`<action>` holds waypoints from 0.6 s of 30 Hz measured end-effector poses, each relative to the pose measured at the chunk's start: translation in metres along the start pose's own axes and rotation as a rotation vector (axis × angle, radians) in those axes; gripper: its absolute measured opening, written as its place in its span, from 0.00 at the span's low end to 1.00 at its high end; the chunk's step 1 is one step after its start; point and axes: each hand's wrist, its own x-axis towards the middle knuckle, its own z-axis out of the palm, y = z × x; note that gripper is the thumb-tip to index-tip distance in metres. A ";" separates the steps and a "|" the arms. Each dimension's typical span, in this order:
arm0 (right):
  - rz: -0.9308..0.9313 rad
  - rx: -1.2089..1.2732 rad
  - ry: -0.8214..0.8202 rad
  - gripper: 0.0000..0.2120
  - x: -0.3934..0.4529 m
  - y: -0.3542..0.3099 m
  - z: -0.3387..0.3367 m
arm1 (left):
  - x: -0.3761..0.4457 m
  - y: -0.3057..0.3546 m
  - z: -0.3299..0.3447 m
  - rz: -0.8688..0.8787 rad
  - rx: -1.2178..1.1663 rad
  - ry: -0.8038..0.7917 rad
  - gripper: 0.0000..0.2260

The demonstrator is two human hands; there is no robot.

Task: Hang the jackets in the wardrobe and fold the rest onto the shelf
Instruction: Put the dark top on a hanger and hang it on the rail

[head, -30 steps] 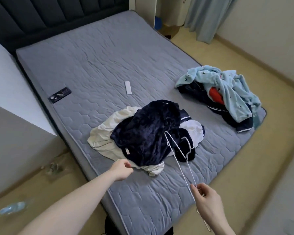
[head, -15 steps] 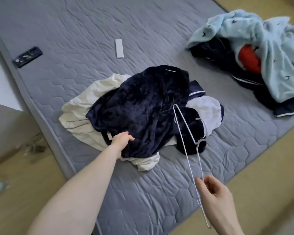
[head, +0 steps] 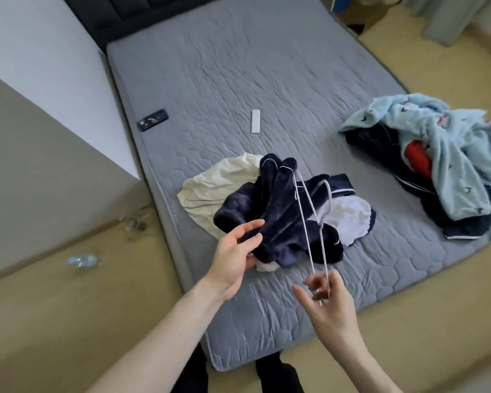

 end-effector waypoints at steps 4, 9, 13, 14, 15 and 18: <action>-0.150 -0.023 -0.098 0.36 -0.030 -0.078 0.012 | -0.098 0.034 0.011 0.041 -0.191 -0.137 0.17; -0.343 -0.085 -0.102 0.23 -0.063 -0.133 0.040 | -0.174 0.048 -0.037 0.200 -0.140 -0.219 0.23; -0.411 -0.027 -0.145 0.16 -0.105 -0.174 0.076 | -0.210 0.039 -0.116 0.578 0.564 0.034 0.26; -0.444 -0.018 -0.176 0.14 -0.119 -0.185 0.089 | -0.215 0.031 -0.136 0.638 0.757 0.099 0.26; -0.474 -0.021 -0.209 0.13 -0.133 -0.196 0.103 | -0.220 0.021 -0.157 0.655 0.907 0.171 0.26; -0.500 0.011 -0.308 0.12 -0.175 -0.226 0.142 | -0.241 -0.011 -0.221 0.424 1.037 0.399 0.27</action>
